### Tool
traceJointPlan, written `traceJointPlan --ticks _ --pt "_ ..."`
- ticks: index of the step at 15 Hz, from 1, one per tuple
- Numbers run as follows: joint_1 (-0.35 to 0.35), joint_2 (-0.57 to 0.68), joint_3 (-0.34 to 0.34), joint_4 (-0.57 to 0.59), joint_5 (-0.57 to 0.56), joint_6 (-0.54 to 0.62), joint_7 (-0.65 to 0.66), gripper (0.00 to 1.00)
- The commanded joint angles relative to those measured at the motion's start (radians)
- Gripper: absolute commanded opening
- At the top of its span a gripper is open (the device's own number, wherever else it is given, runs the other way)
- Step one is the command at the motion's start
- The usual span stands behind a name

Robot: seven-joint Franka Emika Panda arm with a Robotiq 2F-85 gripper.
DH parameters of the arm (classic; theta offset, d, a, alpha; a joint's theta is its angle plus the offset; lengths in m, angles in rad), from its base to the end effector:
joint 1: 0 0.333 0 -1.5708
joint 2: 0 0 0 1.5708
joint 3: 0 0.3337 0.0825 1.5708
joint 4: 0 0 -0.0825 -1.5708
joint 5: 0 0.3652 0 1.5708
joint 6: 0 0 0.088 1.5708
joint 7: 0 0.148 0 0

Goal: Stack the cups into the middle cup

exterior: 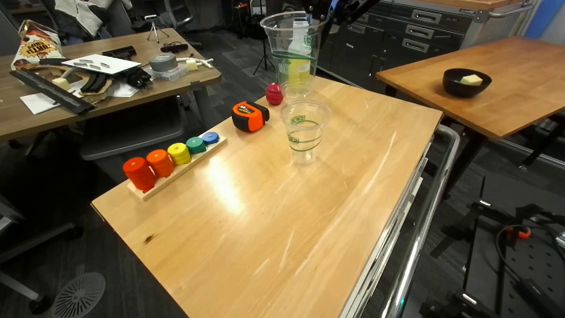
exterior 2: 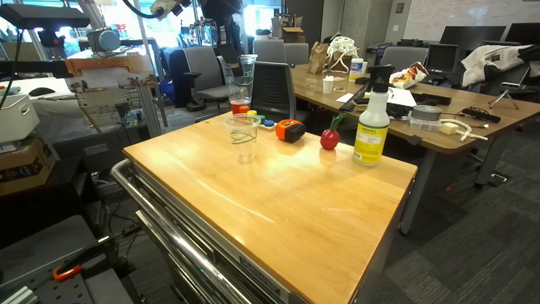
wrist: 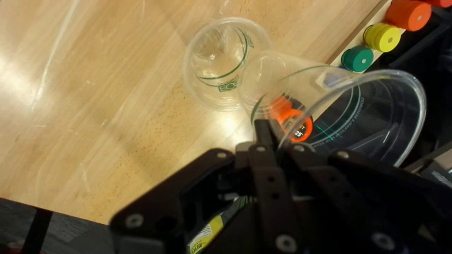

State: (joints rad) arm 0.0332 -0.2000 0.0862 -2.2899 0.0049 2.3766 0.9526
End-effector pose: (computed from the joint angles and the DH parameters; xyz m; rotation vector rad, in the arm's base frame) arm 0.4952 0.0608 0.4494 -2.7268 1.2103 -0.3795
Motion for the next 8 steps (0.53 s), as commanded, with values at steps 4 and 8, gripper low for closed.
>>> traceJointPlan --ticks 4,8 --pt "-0.022 -0.01 0.006 -0.083 -0.019 0.031 -0.01 0.01" --pt "-0.031 0.011 -0.003 -0.114 -0.016 0.085 -0.031 0.01"
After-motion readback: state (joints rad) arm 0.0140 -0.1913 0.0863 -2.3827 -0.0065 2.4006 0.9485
